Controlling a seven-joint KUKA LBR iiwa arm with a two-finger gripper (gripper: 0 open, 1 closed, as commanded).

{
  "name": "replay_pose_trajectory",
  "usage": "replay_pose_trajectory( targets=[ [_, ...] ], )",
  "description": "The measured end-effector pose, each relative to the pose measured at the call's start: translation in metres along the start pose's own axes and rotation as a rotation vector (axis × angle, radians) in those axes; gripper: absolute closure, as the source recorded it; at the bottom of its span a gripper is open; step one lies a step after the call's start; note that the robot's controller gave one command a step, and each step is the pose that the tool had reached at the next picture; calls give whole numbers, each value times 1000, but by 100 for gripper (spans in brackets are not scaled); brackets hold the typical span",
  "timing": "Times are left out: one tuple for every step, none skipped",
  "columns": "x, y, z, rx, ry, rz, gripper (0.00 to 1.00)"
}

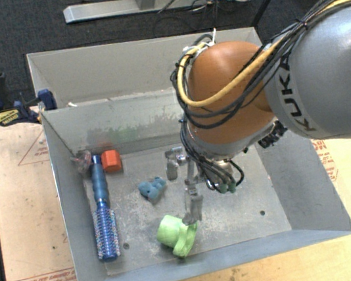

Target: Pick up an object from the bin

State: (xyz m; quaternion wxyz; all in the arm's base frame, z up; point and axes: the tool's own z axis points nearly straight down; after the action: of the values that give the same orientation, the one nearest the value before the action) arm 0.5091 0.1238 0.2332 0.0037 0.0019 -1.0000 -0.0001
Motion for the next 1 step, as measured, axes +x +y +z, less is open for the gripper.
replay_pose_trajectory(
  targets=[
    [-13, 49, 104, 0, 0, 125, 0]
  ],
)
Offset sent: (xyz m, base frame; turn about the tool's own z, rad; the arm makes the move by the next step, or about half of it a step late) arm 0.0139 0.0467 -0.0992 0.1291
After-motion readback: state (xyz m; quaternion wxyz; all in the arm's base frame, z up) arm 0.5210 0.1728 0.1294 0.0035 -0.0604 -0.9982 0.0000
